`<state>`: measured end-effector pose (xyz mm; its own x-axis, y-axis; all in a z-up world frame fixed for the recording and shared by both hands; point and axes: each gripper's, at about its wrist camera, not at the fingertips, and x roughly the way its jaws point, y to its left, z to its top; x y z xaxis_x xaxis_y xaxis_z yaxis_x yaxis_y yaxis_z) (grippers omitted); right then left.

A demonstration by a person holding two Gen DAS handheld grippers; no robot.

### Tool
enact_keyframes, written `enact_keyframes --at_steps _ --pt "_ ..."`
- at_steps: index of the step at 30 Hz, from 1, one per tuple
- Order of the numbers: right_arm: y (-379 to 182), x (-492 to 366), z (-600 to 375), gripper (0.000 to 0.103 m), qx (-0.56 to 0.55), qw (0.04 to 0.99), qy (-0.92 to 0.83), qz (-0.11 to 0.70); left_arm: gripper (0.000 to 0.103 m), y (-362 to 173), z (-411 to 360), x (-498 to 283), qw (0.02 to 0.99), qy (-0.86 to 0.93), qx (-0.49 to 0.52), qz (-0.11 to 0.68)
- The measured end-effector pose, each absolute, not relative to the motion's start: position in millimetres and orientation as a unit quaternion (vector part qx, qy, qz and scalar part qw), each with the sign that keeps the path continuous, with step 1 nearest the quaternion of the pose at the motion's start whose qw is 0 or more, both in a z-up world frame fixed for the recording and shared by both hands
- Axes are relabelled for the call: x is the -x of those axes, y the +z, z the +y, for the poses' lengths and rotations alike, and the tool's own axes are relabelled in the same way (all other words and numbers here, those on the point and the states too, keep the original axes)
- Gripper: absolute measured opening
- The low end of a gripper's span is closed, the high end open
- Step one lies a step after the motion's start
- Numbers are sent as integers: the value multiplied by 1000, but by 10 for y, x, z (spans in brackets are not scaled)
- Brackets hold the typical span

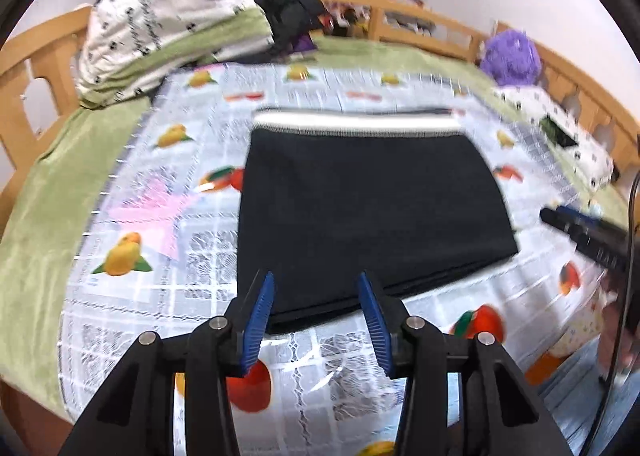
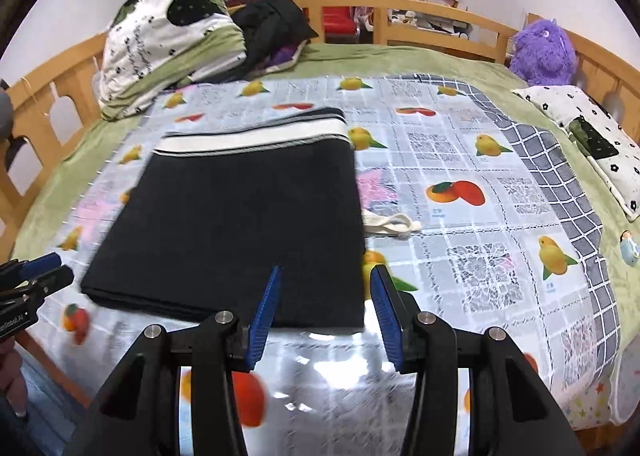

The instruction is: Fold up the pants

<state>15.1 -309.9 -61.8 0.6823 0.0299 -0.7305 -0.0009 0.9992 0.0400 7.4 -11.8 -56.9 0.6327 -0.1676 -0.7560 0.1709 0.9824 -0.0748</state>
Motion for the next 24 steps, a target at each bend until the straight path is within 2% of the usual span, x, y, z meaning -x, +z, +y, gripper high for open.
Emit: enact_keyframes --at_steps 2,5,7,9,13,24 --pt "-511 -43 -3052 46 -23 918 4 395 55 -428 -113 40 910 -88 3 406" --pt "-345 185 -2969 50 -23 921 -6 389 63 -250 -131 227 919 -85 2 385" --pt "-253 331 -2922 72 -20 926 -16 376 64 -155 -133 327 922 -85 7 378" --pt "-152 486 -2882 87 -17 931 -25 364 65 -71 -128 392 921 -88 20 378" --pt "21 695 -2838 98 -9 939 -38 341 66 32 -112 515 924 -86 41 371" --pt "167 875 -2899 98 -14 933 -61 356 68 114 -213 659 930 -55 29 363"
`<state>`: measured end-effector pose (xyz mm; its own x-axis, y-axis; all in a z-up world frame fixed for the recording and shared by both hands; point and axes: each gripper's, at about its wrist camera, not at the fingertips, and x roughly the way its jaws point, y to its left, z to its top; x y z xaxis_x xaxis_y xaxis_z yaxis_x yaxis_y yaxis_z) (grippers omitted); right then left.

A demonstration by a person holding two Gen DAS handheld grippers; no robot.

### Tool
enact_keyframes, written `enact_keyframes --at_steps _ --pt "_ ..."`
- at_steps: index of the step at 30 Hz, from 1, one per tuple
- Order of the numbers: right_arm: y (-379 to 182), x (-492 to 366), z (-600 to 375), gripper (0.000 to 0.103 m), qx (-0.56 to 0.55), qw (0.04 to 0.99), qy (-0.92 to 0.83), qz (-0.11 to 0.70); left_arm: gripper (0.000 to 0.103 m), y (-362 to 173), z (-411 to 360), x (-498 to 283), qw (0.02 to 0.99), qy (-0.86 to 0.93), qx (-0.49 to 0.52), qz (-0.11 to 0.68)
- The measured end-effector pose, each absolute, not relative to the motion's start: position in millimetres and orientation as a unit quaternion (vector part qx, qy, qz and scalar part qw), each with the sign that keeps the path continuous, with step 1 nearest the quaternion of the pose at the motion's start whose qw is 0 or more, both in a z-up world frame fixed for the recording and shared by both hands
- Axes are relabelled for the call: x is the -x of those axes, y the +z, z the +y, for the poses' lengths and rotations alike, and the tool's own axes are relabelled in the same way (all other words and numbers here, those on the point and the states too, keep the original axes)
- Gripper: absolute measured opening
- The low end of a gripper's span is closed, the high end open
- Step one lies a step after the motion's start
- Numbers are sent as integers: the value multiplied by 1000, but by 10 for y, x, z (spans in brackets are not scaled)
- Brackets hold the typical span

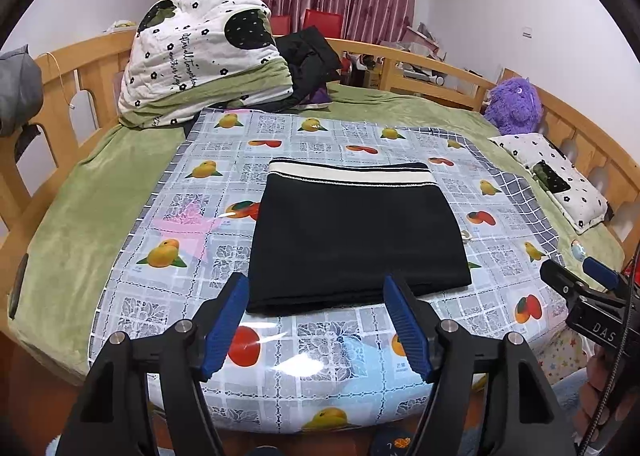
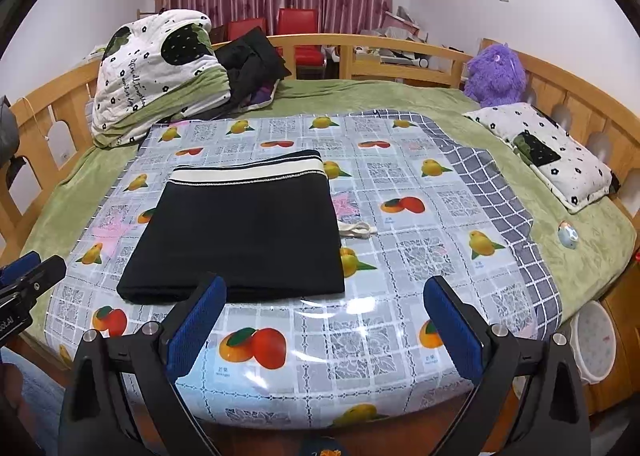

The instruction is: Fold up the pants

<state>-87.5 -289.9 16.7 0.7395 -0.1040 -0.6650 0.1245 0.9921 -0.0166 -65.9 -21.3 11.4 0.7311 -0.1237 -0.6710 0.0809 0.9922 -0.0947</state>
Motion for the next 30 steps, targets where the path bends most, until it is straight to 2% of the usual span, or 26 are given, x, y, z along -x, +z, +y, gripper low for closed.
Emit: enact_keyframes --at_steps 30 --pt "171 936 -2883 98 -6 932 -60 357 70 127 -299 709 933 -42 14 356"
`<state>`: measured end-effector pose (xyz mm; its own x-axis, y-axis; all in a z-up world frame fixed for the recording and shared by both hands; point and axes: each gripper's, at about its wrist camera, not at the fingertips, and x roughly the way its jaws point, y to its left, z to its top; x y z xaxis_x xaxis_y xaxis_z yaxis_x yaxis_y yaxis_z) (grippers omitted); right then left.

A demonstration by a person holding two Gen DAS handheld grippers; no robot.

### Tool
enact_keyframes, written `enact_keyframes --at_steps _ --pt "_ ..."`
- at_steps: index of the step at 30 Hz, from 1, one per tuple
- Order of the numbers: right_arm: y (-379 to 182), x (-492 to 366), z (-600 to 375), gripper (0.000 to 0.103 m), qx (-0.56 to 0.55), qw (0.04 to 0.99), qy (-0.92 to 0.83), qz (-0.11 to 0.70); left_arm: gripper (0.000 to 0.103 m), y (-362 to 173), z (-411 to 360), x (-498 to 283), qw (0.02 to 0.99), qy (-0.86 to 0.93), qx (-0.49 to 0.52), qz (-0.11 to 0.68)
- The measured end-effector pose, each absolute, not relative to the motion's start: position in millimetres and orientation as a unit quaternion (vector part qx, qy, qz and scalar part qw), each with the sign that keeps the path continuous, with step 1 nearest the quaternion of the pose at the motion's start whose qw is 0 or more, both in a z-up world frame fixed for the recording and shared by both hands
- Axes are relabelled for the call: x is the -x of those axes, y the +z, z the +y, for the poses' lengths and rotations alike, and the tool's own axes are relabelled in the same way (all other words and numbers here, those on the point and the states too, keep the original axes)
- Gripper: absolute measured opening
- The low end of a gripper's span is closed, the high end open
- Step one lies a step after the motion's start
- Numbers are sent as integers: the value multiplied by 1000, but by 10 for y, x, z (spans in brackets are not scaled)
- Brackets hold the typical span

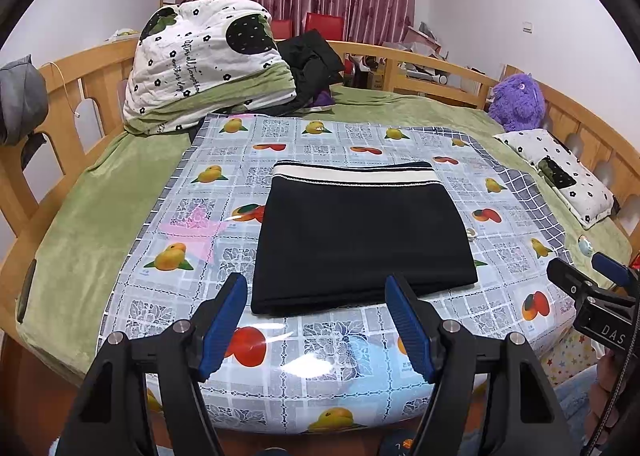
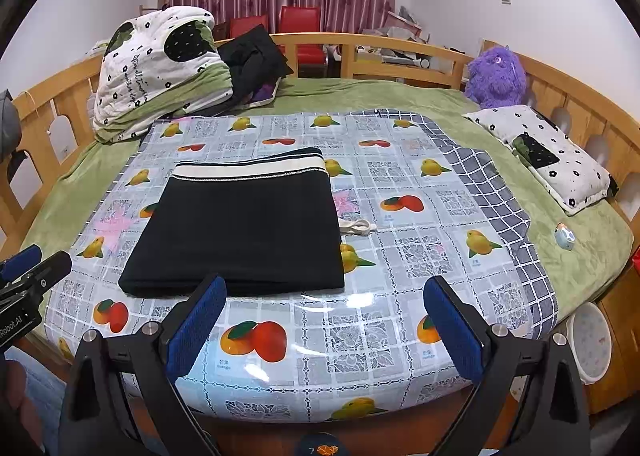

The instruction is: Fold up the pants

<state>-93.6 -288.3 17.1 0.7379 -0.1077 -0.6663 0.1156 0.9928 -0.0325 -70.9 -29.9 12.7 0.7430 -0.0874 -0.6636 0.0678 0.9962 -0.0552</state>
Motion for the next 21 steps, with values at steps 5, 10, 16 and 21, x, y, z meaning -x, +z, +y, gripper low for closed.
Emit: enact_keyframes --at_steps 5,10,16,21 --pt "173 933 -2881 98 -5 932 -60 357 70 123 -300 708 933 -40 14 357" --pt "169 939 -2882 98 -8 932 -62 358 70 124 -282 705 933 -41 14 357" --pt "163 950 -2875 98 -5 932 -63 358 70 127 -280 706 933 -40 15 358" --pt "169 957 -2882 98 -6 932 -62 357 70 126 -269 703 932 -40 14 359"
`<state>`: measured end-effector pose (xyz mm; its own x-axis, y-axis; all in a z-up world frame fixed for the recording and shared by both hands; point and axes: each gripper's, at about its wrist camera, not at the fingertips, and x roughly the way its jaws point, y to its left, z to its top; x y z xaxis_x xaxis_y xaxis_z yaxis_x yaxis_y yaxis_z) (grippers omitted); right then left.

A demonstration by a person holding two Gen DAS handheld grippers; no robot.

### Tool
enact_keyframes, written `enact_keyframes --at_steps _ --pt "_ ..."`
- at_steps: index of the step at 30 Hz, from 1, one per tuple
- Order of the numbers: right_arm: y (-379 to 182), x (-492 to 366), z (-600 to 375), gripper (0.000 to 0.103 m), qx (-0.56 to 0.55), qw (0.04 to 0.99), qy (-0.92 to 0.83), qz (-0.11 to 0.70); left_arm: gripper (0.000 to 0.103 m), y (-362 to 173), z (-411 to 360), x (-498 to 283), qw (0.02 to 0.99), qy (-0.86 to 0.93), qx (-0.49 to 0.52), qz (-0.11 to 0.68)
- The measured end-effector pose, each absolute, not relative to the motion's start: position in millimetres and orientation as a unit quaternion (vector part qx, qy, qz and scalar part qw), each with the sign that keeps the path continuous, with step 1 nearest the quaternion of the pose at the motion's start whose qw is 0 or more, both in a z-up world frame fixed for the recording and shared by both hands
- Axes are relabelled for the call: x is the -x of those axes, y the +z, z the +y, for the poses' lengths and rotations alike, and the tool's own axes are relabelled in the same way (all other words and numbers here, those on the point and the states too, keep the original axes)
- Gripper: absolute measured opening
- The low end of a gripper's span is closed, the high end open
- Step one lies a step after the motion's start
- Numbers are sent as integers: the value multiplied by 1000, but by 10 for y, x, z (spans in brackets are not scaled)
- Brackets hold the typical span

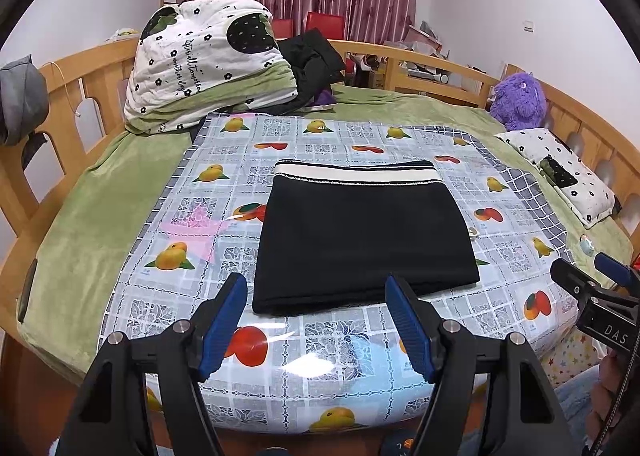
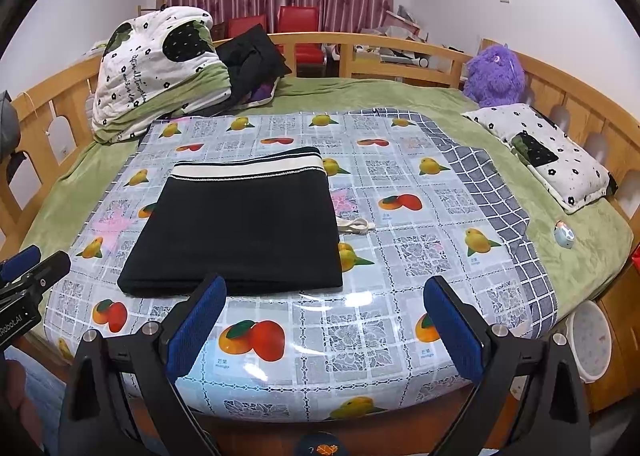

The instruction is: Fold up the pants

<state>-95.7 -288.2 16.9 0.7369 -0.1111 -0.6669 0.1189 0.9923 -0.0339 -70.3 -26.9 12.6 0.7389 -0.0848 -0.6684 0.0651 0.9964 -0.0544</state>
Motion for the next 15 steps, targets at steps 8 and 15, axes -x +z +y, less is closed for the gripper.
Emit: enact_keyframes --at_steps 8,15 --pt "173 961 -2876 98 -6 932 -62 357 70 118 -251 692 933 -40 14 358" --pt "176 960 -2881 98 -6 932 -62 357 70 119 -258 695 933 -40 14 358"
